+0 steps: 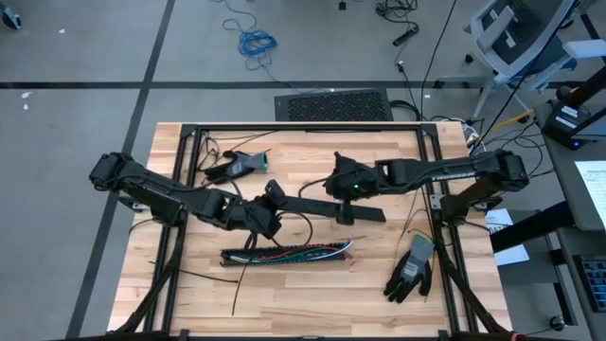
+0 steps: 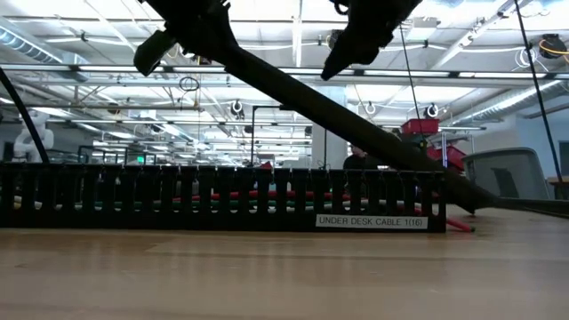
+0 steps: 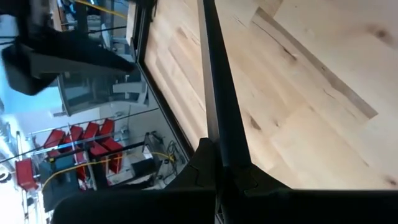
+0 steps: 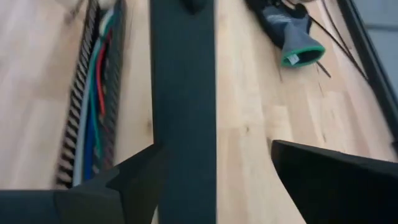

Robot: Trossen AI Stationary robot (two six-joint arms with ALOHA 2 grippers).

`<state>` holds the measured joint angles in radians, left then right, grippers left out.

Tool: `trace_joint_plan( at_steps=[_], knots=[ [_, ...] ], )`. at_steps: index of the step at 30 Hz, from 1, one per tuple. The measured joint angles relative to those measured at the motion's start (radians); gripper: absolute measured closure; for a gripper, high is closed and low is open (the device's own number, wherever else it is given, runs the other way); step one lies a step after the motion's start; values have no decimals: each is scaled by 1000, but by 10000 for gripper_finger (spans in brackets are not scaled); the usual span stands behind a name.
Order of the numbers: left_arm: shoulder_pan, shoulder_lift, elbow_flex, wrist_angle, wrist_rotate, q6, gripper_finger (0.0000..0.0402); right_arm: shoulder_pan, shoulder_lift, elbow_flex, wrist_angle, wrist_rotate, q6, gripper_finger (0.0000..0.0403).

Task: Ziptie cables
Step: Close the black cable duct

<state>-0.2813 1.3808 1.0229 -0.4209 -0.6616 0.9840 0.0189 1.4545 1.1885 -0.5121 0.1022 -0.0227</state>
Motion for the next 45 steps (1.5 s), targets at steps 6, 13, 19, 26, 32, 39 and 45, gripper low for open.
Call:
trace_joint_plan(
  at_steps=[6,13,19,26,32,39,45],
  knots=[
    [0,0,0,7,-24,1,401,1,70,0,57,60,-183,83],
    [-1,0,0,14,-75,2,401,-10,79,0,58,20,-82,64],
    [-1,0,0,31,-77,51,401,-46,77,0,56,-127,17,66],
    [-1,0,-1,62,-74,80,401,-79,81,0,70,-148,2,66],
    [-1,0,-1,130,-51,119,401,-92,82,0,72,-233,32,66],
    [6,0,-1,151,-39,125,401,-92,82,0,74,-240,34,67],
    [6,0,-1,151,-33,125,401,-92,82,0,71,-242,41,79]
  ],
)
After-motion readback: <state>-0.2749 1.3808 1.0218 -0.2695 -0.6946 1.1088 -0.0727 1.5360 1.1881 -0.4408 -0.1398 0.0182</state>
